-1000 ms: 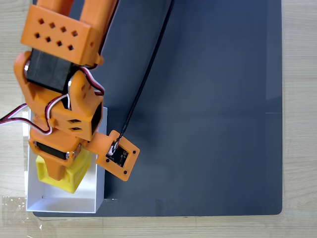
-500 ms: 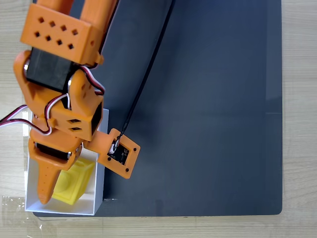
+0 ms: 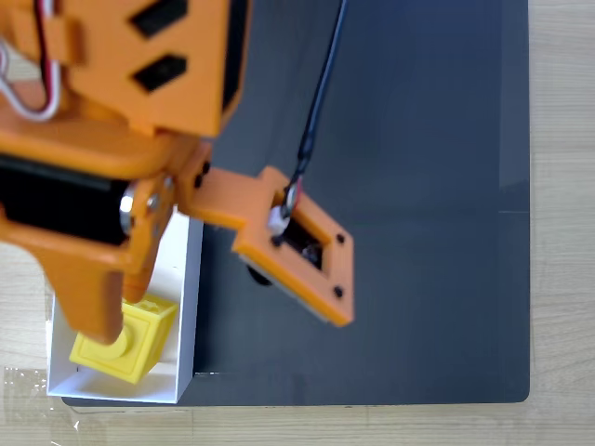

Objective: Grasp a yellow block and put it in the box

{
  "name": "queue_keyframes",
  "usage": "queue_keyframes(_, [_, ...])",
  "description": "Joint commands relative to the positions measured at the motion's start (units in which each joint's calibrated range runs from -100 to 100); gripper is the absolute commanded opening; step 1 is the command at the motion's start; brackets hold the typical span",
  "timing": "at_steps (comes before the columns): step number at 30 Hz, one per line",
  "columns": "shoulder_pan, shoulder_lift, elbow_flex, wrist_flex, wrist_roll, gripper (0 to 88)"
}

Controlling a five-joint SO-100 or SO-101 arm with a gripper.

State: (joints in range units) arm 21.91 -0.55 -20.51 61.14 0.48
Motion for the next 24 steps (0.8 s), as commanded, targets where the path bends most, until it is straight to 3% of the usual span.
queue_keyframes(1, [-4.23, -17.59, 4.36, 5.7, -0.16, 3.1])
queue_keyframes(18, [-11.81, -75.21, 88.85, 6.66, 0.36, 3.1])
queue_keyframes(24, [-12.48, -92.84, 108.29, 9.71, 0.47, 3.1])
